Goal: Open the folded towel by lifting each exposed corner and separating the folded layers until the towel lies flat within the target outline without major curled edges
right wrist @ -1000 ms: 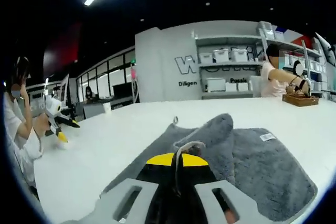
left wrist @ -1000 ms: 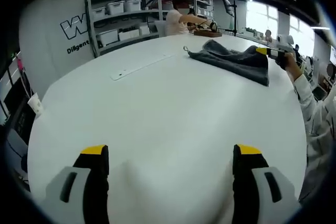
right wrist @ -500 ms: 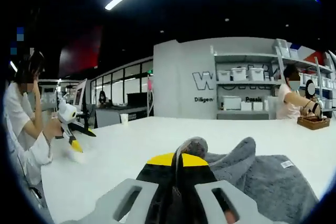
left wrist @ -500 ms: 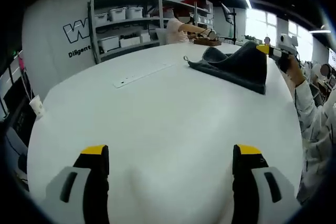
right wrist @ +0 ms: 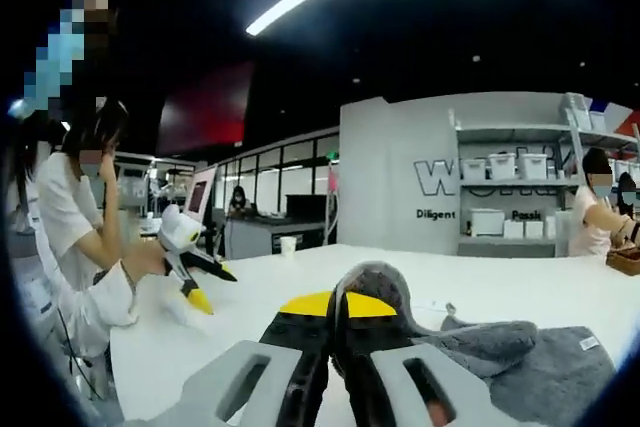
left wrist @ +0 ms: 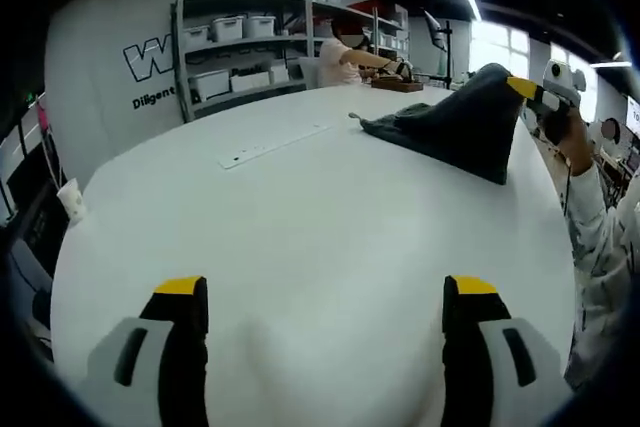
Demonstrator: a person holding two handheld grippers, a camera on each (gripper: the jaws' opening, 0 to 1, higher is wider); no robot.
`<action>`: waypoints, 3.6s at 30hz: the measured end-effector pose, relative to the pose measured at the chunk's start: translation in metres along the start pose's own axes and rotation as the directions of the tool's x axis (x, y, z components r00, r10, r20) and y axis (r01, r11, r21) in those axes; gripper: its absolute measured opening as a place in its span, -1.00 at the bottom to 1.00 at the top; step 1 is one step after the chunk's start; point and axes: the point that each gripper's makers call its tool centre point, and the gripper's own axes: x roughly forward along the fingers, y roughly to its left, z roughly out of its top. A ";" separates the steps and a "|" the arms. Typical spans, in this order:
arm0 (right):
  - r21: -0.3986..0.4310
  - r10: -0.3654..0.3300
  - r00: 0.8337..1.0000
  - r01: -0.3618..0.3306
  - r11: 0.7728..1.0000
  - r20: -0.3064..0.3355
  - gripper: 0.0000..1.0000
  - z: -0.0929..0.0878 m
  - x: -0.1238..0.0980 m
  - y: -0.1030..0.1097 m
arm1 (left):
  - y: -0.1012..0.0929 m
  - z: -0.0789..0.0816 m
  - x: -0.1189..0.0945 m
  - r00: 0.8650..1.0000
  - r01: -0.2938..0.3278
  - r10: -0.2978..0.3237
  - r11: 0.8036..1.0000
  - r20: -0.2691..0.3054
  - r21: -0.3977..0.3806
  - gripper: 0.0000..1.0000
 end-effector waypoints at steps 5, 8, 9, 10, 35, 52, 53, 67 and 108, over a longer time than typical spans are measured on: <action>-0.007 0.096 0.993 -0.096 0.995 -0.074 -1.00 -0.023 0.012 0.032 | 0.001 -0.001 0.000 1.000 -0.003 0.003 1.000 -0.001 -0.005 0.90; -0.009 0.124 0.982 -0.127 0.992 -0.143 -1.00 -0.043 0.019 0.041 | 0.002 -0.001 0.001 1.000 -0.002 0.002 1.000 0.000 -0.006 0.90; -0.008 0.142 0.974 -0.146 0.989 -0.177 -1.00 -0.053 0.022 0.045 | 0.002 -0.001 0.001 1.000 -0.003 0.003 1.000 0.002 -0.009 0.90; -0.008 0.150 0.968 -0.155 0.988 -0.199 -1.00 -0.060 0.023 0.048 | 0.002 -0.001 0.001 1.000 -0.004 0.004 1.000 0.001 -0.009 0.90; -0.121 0.126 0.823 -0.229 0.966 -0.554 -0.14 -0.157 0.022 0.051 | 0.001 -0.008 0.004 1.000 0.005 -0.006 1.000 -0.025 -0.008 0.90; -0.088 -0.044 0.873 0.001 0.996 -0.486 0.99 -0.117 -0.003 -0.043 | 0.004 -0.008 0.004 1.000 -0.001 0.000 1.000 -0.026 -0.012 0.92; -0.078 -0.057 0.874 0.022 0.997 -0.482 0.99 -0.114 -0.004 -0.052 | 0.004 -0.006 0.004 1.000 0.000 0.000 1.000 -0.021 -0.008 0.94; -0.006 -0.434 0.859 0.450 0.893 -0.271 0.98 -0.064 0.005 -0.210 | -0.001 0.004 0.008 0.999 0.021 -0.021 1.000 0.031 -0.010 0.96; 0.035 -0.549 0.743 0.606 0.795 -0.383 0.98 -0.118 -0.054 -0.286 | 0.007 -0.001 0.028 1.000 -0.004 0.006 0.999 0.025 -0.054 0.96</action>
